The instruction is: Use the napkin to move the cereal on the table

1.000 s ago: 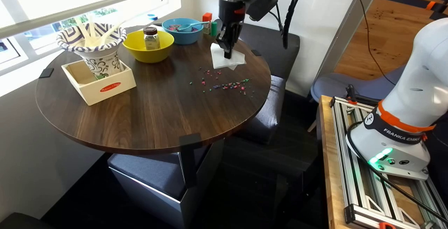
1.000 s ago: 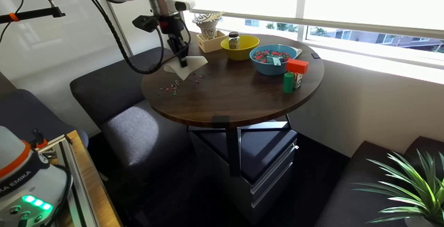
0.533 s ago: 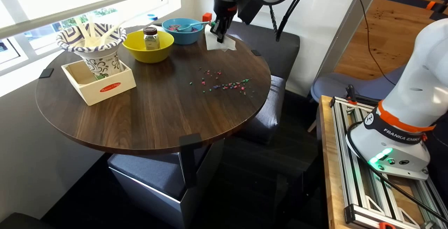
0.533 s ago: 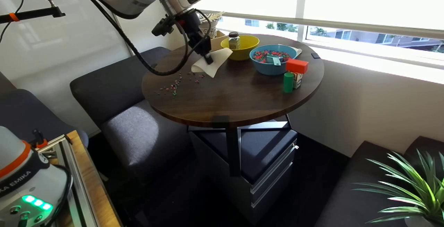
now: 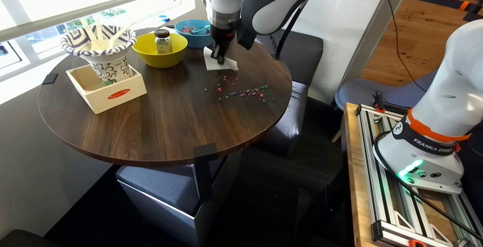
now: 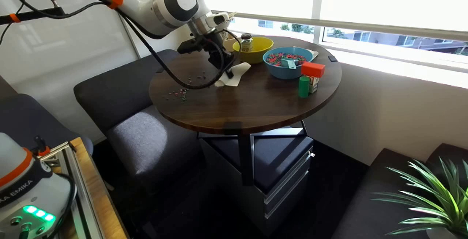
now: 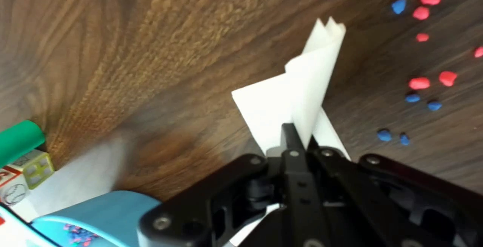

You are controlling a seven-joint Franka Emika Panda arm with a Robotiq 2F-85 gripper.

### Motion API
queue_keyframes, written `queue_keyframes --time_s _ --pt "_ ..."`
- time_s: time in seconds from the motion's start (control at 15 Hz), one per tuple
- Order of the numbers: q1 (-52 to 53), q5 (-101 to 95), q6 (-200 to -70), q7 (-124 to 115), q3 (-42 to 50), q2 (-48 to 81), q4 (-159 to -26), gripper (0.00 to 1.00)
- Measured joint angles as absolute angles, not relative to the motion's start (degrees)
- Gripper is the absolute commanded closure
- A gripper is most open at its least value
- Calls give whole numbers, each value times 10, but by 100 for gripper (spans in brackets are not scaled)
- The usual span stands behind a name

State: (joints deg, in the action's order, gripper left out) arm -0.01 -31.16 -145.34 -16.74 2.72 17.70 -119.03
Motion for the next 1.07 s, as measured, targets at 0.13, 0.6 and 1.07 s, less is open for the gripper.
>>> queue_keyframes --time_s 0.13,0.6,1.07 --pt "0 -280 -1466 -106 21 195 -1180 100" --pt "-25 -144 -1479 181 -30 193 -1182 100" --pt "-71 -75 -1466 439 -66 165 -1219 100"
